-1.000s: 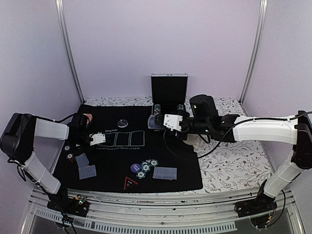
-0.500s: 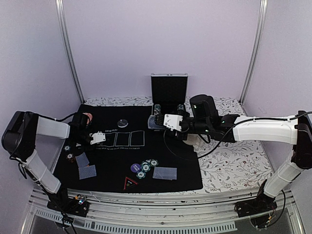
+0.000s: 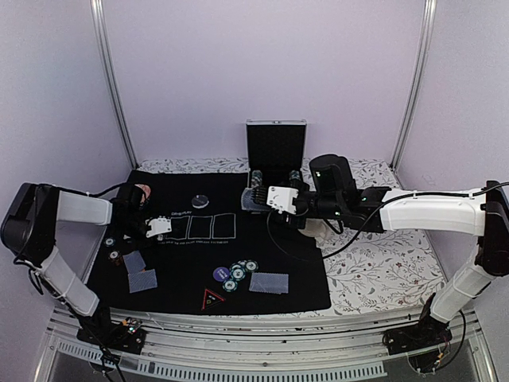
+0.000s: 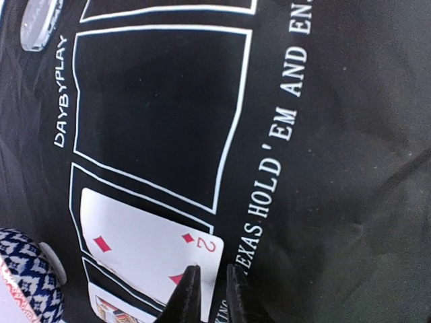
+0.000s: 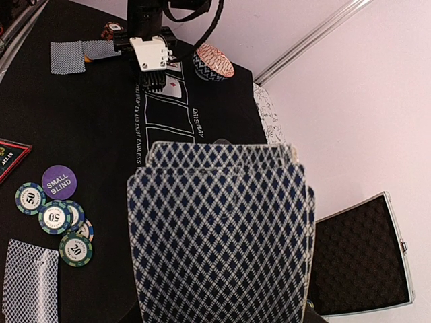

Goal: Distribute texas hold em gaming equipment

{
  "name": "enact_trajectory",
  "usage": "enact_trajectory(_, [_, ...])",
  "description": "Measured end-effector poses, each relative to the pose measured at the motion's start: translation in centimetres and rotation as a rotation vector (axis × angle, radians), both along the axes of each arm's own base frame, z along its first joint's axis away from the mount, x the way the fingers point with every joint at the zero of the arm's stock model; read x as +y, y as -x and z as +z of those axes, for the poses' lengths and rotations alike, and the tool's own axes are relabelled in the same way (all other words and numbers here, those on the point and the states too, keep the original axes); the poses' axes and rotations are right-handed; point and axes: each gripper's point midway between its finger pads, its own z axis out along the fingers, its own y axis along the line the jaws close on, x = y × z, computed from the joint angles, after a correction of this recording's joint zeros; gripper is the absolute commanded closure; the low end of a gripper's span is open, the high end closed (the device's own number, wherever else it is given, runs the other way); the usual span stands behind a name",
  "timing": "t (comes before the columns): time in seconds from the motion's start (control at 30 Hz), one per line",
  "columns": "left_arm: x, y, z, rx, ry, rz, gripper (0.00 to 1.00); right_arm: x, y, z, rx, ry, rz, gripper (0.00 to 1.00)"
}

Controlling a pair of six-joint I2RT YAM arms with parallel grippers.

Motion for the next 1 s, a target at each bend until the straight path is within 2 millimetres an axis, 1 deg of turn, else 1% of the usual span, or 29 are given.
enact_trajectory(0.07, [0.0,0.1,0.1,0.004,0.004,0.0,0.74,0.0,0.0,0.0,0.0,0.0,0.0,0.59])
enact_trajectory(0.23, [-0.2,0.3,0.3,0.009,0.007,-0.001,0.74,-0.1,0.1,0.3,-0.003,-0.004,0.0,0.59])
enact_trajectory(0.33, [-1.0,0.5,1.5,-0.009,0.025,-0.011,0.74,-0.2,0.1,0.6,-0.007,-0.01,-0.001,0.59])
enact_trajectory(0.37, [-1.6,0.2,2.7,-0.036,0.049,-0.016,0.73,-0.2,0.1,0.7,-0.009,-0.011,-0.001,0.59])
enact_trajectory(0.4, [-2.5,-0.2,4.3,-0.08,0.084,-0.021,0.7,-0.2,0.1,0.7,-0.009,-0.011,-0.001,0.59])
enact_trajectory(0.43, [-3.4,-0.8,6.5,-0.135,0.131,-0.024,0.63,-0.2,0.1,0.7,-0.008,-0.011,-0.002,0.59])
enact_trajectory(0.47, [-4.2,-1.2,8.6,-0.19,0.177,-0.024,0.51,-0.2,0.1,0.7,-0.008,-0.01,-0.002,0.59])
enact_trajectory(0.5, [-5.4,-1.8,12.2,-0.272,0.268,-0.02,0.26,-0.2,0.1,0.7,-0.008,-0.01,-0.002,0.59])
enact_trajectory(0.53, [-6.2,-2.1,14.9,-0.333,0.333,-0.021,0.07,-0.2,0.1,0.7,-0.008,-0.01,-0.002,0.59])
enact_trajectory(0.57, [-7.3,-2.2,19.3,-0.424,0.443,-0.023,0.03,-0.2,0.1,0.7,-0.008,-0.011,-0.002,0.59])
enact_trajectory(0.63, [-8.9,-1.5,25.4,-0.527,0.618,-0.033,0.02,-0.1,0.1,0.9,-0.009,-0.012,-0.002,0.59])
enact_trajectory(0.67, [-9.7,-0.8,28.5,-0.561,0.731,-0.031,0.05,-0.1,0.0,1.0,-0.011,-0.015,-0.002,0.59])
enact_trajectory(0.7, [-10.5,-0.1,30.9,-0.574,0.835,-0.03,0.08,0.0,-0.1,1.1,-0.011,-0.017,-0.003,0.59])
enact_trajectory(0.73, [-11.4,0.6,32.8,-0.561,0.933,-0.027,0.09,0.1,-0.2,1.3,-0.012,-0.021,-0.004,0.59])
enact_trajectory(0.77, [-12.4,1.3,34.1,-0.524,1.028,-0.019,0.1,0.3,-0.3,1.5,-0.013,-0.026,-0.006,0.59])
enact_trajectory(0.8, [-13.4,1.9,34.9,-0.473,1.108,-0.011,0.1,0.4,-0.4,1.6,-0.013,-0.029,-0.008,0.59])
enact_trajectory(0.83, [-14.5,2.6,35.5,-0.411,1.176,-0.001,0.08,0.5,-0.5,1.7,-0.012,-0.031,-0.01,0.59])
enact_trajectory(0.87, [-15.4,2.9,35.5,-0.356,1.217,0.011,0.02,0.6,-0.6,1.8,-0.012,-0.033,-0.012,0.59])
enact_trajectory(0.93, [-17.9,3.5,34.6,-0.211,1.281,0.049,0.02,0.9,-0.9,1.8,-0.01,-0.034,-0.017,0.59])
enact_trajectory(0.97, [-19.2,3.9,33.7,-0.136,1.297,0.066,0.02,1.0,-1.0,1.7,-0.009,-0.033,-0.022,0.59])
enact_trajectory(1.0, [-20.7,4.4,32.4,-0.044,1.301,0.091,0.02,1.1,-1.1,1.4,-0.006,-0.029,-0.025,0.59])
